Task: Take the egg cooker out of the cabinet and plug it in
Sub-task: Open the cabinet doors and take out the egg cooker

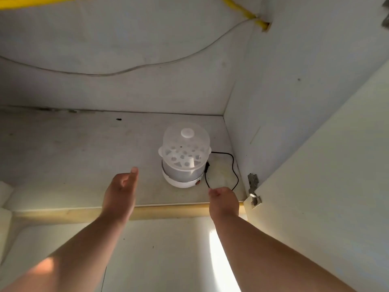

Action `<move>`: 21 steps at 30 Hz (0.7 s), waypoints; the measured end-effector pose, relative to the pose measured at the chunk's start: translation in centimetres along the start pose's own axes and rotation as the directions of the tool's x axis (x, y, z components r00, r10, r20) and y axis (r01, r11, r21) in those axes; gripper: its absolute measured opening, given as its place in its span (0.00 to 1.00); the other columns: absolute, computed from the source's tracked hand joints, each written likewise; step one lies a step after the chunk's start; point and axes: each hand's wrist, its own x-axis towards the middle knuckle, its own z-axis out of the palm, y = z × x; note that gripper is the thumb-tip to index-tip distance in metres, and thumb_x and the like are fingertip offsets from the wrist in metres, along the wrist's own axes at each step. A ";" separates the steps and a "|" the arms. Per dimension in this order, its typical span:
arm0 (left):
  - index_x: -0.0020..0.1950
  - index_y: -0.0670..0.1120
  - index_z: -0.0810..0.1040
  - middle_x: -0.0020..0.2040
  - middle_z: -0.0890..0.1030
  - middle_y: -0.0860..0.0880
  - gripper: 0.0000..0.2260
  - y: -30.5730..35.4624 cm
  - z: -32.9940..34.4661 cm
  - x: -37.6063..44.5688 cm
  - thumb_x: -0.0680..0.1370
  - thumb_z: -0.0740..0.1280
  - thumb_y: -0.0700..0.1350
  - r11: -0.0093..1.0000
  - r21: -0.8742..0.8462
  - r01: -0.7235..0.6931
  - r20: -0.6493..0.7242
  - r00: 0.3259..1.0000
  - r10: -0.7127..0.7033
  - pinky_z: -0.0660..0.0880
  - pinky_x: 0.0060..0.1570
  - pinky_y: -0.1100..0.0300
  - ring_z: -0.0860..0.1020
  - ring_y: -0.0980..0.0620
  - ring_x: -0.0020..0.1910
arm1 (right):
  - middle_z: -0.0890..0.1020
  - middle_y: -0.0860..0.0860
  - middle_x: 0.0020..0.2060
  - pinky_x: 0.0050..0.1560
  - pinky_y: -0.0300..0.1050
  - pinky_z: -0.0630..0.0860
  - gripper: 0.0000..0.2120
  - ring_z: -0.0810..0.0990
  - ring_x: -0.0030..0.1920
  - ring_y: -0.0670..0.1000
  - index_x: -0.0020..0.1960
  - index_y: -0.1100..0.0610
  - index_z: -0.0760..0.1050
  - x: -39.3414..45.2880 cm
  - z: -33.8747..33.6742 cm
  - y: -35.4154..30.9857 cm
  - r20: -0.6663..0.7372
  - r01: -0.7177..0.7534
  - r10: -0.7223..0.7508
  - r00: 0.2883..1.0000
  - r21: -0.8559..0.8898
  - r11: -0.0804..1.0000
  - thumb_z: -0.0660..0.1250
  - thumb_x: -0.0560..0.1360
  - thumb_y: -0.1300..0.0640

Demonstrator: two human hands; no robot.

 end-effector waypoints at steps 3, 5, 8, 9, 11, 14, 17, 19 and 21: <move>0.54 0.51 0.79 0.56 0.84 0.46 0.33 -1.4 0.6 -0.3 0.71 0.58 0.78 0.996 -0.091 0.013 -0.003 1.000 -0.014 0.79 0.63 0.34 0.82 0.34 0.59 | 0.87 0.53 0.50 0.51 0.45 0.75 0.11 0.84 0.56 0.57 0.56 0.53 0.84 2.5 0.6 0.2 0.016 0.065 -0.064 0.998 -0.137 0.988 0.66 0.83 0.49; 0.53 0.54 0.79 0.56 0.84 0.47 0.30 -2.4 1.0 -0.1 0.71 0.59 0.78 0.990 -0.141 0.018 -0.002 1.000 -0.019 0.80 0.61 0.34 0.83 0.39 0.56 | 0.88 0.53 0.52 0.51 0.44 0.75 0.13 0.84 0.57 0.58 0.59 0.55 0.84 3.9 1.4 0.2 0.008 0.085 -0.085 0.996 -0.189 0.978 0.67 0.83 0.49; 0.55 0.56 0.79 0.55 0.85 0.49 0.29 -3.2 1.3 0.4 0.71 0.60 0.78 0.989 -0.148 -0.013 -0.005 1.000 0.013 0.81 0.60 0.35 0.83 0.47 0.54 | 0.86 0.53 0.53 0.55 0.49 0.79 0.12 0.83 0.56 0.57 0.60 0.52 0.82 5.2 2.4 0.6 -0.034 0.102 -0.118 0.992 -0.309 0.946 0.66 0.83 0.47; 0.53 0.56 0.79 0.54 0.84 0.49 0.28 -3.4 1.4 0.6 0.71 0.60 0.77 0.988 -0.149 -0.027 -0.010 1.000 0.026 0.81 0.59 0.35 0.83 0.47 0.52 | 0.85 0.52 0.54 0.55 0.50 0.79 0.12 0.82 0.57 0.57 0.60 0.50 0.82 5.2 2.8 0.7 -0.050 0.120 -0.151 0.987 -0.395 0.911 0.65 0.83 0.46; 0.50 0.56 0.78 0.50 0.83 0.47 0.26 -3.5 1.5 1.0 0.71 0.60 0.76 0.988 -0.153 -0.036 -0.017 0.999 0.034 0.81 0.58 0.34 0.81 0.45 0.49 | 0.83 0.51 0.55 0.55 0.50 0.77 0.12 0.80 0.58 0.56 0.61 0.49 0.81 5.0 3.1 0.6 -0.071 0.162 -0.237 0.969 -0.544 0.823 0.64 0.84 0.45; 0.53 0.55 0.78 0.54 0.84 0.49 0.25 -3.5 1.7 1.5 0.73 0.61 0.74 0.983 -0.183 -0.008 -0.040 0.999 0.000 0.81 0.60 0.35 0.83 0.45 0.54 | 0.81 0.53 0.55 0.55 0.51 0.75 0.12 0.78 0.58 0.56 0.59 0.52 0.82 5.3 2.9 0.1 -0.137 0.186 -0.311 0.940 -0.559 0.808 0.62 0.85 0.48; 0.61 0.51 0.79 0.57 0.84 0.50 0.27 -3.1 2.2 1.7 0.78 0.63 0.73 0.969 -0.247 0.018 -0.042 0.999 -0.029 0.81 0.60 0.39 0.83 0.45 0.61 | 0.78 0.51 0.42 0.46 0.47 0.71 0.07 0.80 0.48 0.59 0.51 0.54 0.75 5.7 2.4 -0.5 -0.290 0.231 -0.268 0.919 -0.156 0.960 0.62 0.85 0.54; 0.64 0.48 0.78 0.59 0.83 0.50 0.30 -2.4 2.7 2.1 0.77 0.61 0.71 0.960 -0.276 0.038 -0.020 0.999 -0.045 0.81 0.60 0.41 0.82 0.46 0.62 | 0.74 0.48 0.35 0.43 0.46 0.68 0.06 0.78 0.42 0.58 0.51 0.55 0.68 6.2 2.2 -1.6 -0.294 0.171 -0.114 0.949 0.176 0.969 0.60 0.86 0.55; 0.65 0.49 0.78 0.60 0.83 0.50 0.29 -1.7 3.0 2.5 0.79 0.59 0.70 0.959 -0.278 0.043 0.014 0.999 -0.041 0.81 0.60 0.42 0.82 0.47 0.63 | 0.73 0.47 0.34 0.39 0.45 0.66 0.07 0.76 0.41 0.57 0.53 0.57 0.69 6.7 1.5 -2.8 -0.282 0.109 -0.019 0.959 0.306 0.946 0.61 0.86 0.54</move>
